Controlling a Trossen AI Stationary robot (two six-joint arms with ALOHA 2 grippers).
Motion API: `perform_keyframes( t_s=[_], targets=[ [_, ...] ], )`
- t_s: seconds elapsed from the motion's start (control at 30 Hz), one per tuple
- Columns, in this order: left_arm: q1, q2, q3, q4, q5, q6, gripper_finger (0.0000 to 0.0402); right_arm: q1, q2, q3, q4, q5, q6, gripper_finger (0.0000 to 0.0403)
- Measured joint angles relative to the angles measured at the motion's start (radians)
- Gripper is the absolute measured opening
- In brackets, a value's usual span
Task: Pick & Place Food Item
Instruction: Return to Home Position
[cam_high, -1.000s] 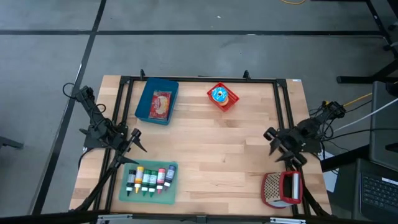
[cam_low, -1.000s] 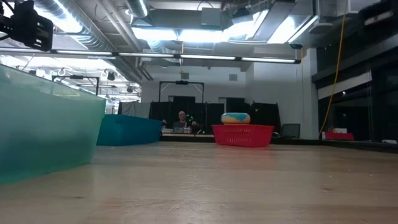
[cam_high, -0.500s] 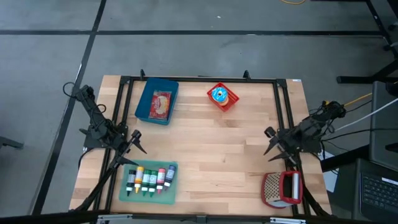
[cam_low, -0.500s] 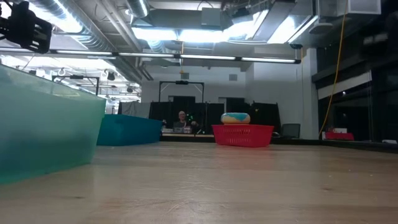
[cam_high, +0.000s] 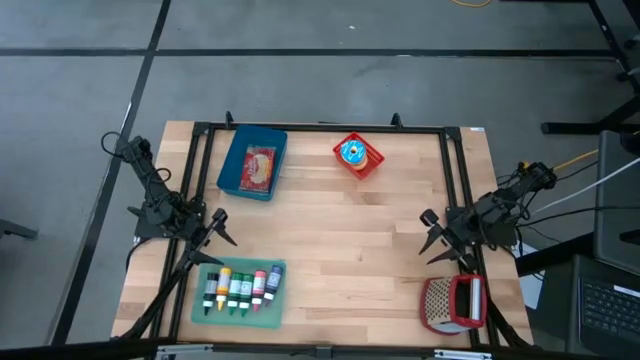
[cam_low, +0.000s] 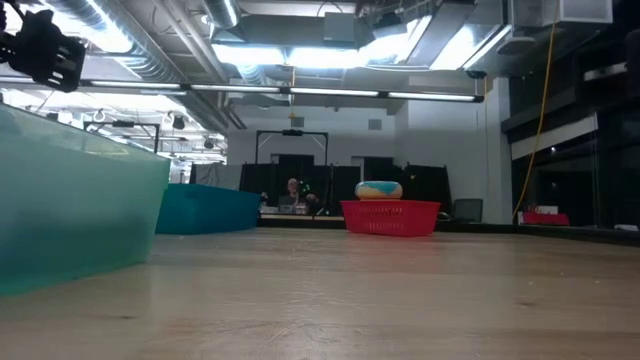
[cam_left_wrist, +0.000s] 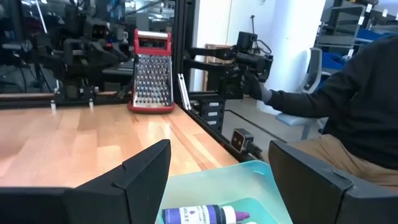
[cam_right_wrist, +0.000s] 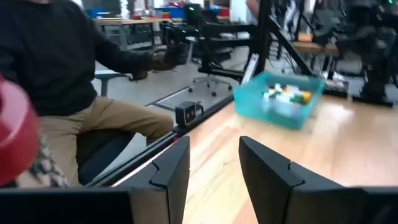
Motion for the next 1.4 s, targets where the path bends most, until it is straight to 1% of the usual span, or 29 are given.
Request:
perform_keyframes(
  t_s=[0.1, 0.3, 0.5, 1.27, 1.4],
  targets=[
    [0.000, 0.004, 0.000, 0.000, 0.007, -0.005, 0.0267, 0.000, 0.002, 0.009, -0.028, 0.028, 0.044, 0.0142],
    [0.000, 0.013, 0.000, 0.000, 0.006, 0.031, 0.0267, 0.000, -0.005, 0.009, -0.026, 0.030, 0.081, 0.0142],
    [0.000, 0.013, 0.000, 0.001, 0.002, 0.032, 0.0267, 0.000, -0.005, 0.009, -0.026, 0.029, 0.174, 0.0142],
    [0.000, 0.011, 0.000, 0.004, 0.001, 0.032, 0.0267, 0.001, -0.005, 0.009, -0.026, 0.038, 0.178, 0.0142],
    [0.019, 0.002, 0.000, 0.005, 0.002, 0.032, 0.0267, 0.010, -0.016, 0.010, -0.025, 0.032, 0.178, 0.0142]
  ],
)
